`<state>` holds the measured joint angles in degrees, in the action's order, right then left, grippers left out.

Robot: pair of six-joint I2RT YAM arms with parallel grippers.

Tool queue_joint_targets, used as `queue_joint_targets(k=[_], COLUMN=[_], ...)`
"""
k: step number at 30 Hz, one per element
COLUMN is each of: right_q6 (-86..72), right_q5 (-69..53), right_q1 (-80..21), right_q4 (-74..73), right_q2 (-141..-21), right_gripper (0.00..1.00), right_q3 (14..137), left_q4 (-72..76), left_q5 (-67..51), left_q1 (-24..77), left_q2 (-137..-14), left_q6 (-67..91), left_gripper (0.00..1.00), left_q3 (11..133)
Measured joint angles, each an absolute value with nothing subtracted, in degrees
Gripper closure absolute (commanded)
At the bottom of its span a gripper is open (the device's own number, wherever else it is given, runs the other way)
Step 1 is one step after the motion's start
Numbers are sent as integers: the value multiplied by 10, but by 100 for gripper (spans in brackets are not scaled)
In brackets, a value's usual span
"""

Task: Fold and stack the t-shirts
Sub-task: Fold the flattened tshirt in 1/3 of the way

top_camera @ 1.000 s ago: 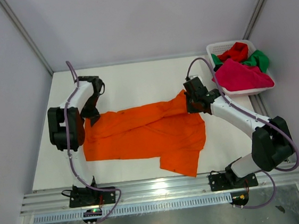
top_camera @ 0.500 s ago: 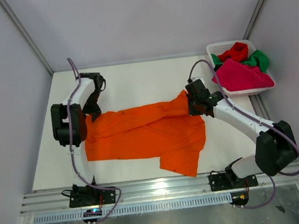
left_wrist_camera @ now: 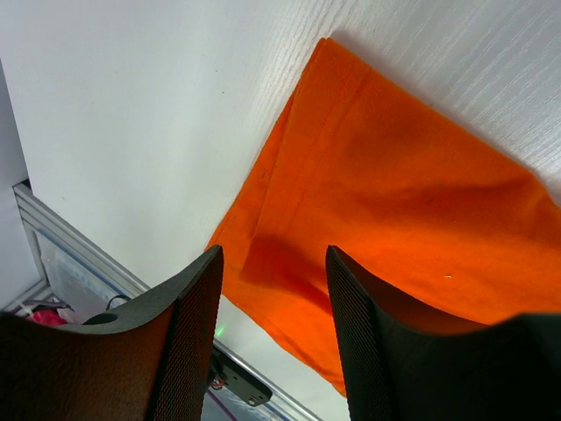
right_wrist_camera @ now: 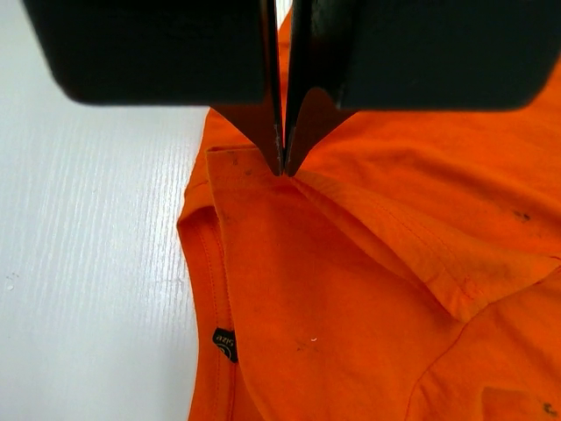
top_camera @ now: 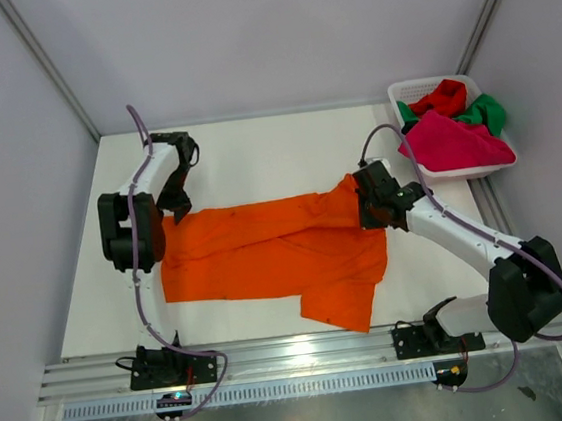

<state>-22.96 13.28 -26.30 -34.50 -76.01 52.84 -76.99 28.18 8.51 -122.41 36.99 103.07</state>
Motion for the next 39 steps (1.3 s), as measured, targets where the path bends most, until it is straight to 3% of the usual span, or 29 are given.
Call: queue_joint_targets(k=[2,4,6,17,31,39], right_q6=[-230,-234,-236,-229,-211,-204], right_q5=[131,127,127,145,124,111], right_q1=[-264,-266,-268,-269,-269,-269], right_q4=[-344,-343,-343,-342,-271,-262], right_q2=[-761,-766,-776,-820,-977,-1003], right_gripper=[97,72,64,63,63,63], right_q3=[520,513,509,526,703,729], left_q4=[-770,-770,-770,-770,-766,-760], left_q5=[280,280,279,276,147,135], left_q1=[85,85,85,85,89,108], left_q2=[-1224,-1224,-1224,-1225,-1233,-1225], left_q6=[369,368,368,368,375,385], left_gripper=[47,47,46,47,49,49], left_q3=[1031,1031,1031,1032,1014,962])
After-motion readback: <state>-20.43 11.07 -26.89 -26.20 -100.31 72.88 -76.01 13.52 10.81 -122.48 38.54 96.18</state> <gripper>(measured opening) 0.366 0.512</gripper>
